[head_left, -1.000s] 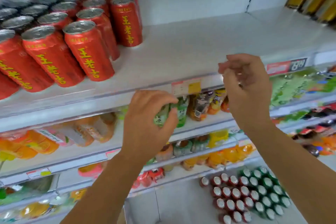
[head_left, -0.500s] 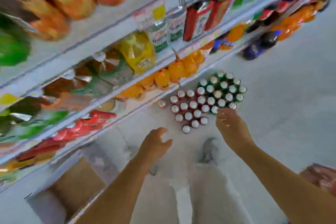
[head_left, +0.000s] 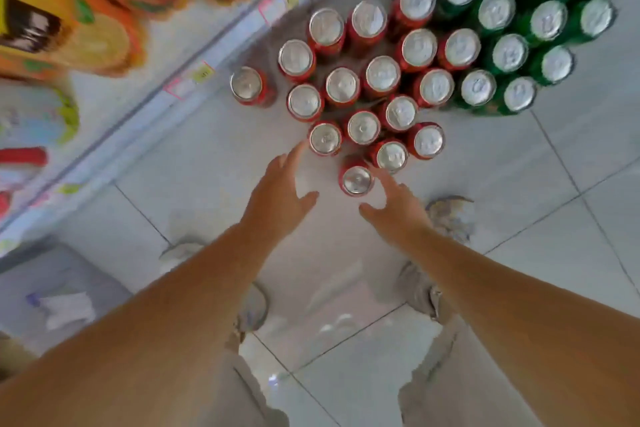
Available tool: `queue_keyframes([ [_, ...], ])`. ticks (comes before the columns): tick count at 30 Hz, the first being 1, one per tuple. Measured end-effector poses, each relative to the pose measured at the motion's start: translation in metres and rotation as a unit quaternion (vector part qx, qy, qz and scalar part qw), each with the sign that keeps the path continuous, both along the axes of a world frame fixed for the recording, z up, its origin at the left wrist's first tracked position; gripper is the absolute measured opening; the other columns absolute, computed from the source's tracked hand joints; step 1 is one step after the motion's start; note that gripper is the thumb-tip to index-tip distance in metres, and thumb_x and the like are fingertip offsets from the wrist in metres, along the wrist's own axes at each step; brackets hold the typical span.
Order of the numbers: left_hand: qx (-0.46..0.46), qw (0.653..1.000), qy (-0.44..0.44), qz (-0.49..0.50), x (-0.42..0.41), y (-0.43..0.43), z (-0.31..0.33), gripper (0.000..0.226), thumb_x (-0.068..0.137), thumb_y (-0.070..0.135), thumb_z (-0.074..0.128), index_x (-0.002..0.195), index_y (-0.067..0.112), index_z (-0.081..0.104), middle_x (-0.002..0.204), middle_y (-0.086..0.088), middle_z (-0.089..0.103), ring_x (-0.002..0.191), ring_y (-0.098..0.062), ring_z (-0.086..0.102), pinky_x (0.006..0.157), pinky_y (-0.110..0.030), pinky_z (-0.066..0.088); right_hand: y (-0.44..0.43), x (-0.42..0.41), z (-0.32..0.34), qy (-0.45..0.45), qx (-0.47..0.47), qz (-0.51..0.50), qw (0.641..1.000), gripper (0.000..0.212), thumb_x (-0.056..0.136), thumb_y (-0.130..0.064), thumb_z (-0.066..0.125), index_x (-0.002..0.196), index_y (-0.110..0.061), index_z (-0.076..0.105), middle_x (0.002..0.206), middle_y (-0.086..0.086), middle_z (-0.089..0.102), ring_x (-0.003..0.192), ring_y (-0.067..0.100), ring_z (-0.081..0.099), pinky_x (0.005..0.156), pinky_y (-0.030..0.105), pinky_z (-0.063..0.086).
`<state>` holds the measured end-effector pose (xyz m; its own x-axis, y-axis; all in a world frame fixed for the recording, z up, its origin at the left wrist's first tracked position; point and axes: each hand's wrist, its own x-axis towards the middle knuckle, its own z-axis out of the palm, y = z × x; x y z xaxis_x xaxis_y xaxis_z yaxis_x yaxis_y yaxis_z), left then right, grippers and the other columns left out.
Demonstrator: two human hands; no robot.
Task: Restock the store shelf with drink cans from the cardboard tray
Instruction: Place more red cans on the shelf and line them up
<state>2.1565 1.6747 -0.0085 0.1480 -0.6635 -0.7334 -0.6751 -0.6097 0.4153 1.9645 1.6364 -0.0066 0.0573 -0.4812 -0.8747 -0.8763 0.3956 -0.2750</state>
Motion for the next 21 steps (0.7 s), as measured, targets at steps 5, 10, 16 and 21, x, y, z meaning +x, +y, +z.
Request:
queue_keyframes([
  [5, -0.072, 0.997, 0.011, -0.031, -0.008, -0.017, -0.064, 0.091, 0.086, 0.026, 0.074, 0.153, 0.04, 0.013, 0.152, -0.006, 0.035, 0.139, -0.024, 0.038, 0.108, -0.045, 0.042, 0.022, 0.012, -0.048, -0.038, -0.048, -0.034, 0.998, 0.086, 0.088, -0.037, 0.066, 0.15, -0.045, 0.007, 0.147, -0.001, 0.038, 0.12, 0.022, 0.051, 0.084, 0.023, 0.035],
  [10, -0.09, 0.995, 0.019, -0.045, -0.009, -0.036, -0.093, 0.091, 0.085, 0.027, 0.075, 0.152, 0.041, 0.016, 0.146, -0.006, 0.042, 0.132, -0.025, 0.048, 0.106, -0.042, 0.045, 0.019, 0.015, -0.075, -0.027, -0.076, -0.042, 0.996, 0.091, 0.08, -0.032, 0.075, 0.148, -0.041, 0.016, 0.146, 0.004, 0.04, 0.124, 0.03, 0.051, 0.093, 0.033, 0.043],
  [16, -0.102, 0.992, -0.036, -0.058, -0.004, -0.044, -0.089, 0.075, 0.077, 0.038, 0.079, 0.14, 0.032, 0.038, 0.126, -0.004, 0.062, 0.114, -0.027, 0.059, 0.092, -0.039, 0.05, 0.017, 0.018, -0.078, 0.006, -0.12, -0.025, 0.992, 0.068, 0.073, -0.033, 0.076, 0.13, -0.033, 0.039, 0.12, 0.003, 0.061, 0.104, 0.031, 0.059, 0.077, 0.031, 0.042],
  [21, -0.077, 0.996, -0.044, -0.006, 0.015, -0.019, 0.004, 0.075, 0.07, 0.047, 0.08, 0.134, 0.031, 0.044, 0.116, 0.0, 0.068, 0.104, -0.029, 0.064, 0.085, -0.038, 0.054, 0.013, 0.011, 0.003, 0.031, -0.107, -0.046, 0.993, 0.07, 0.071, -0.042, 0.076, 0.131, -0.035, 0.041, 0.108, 0.001, 0.067, 0.102, 0.029, 0.061, 0.08, 0.032, 0.047],
])
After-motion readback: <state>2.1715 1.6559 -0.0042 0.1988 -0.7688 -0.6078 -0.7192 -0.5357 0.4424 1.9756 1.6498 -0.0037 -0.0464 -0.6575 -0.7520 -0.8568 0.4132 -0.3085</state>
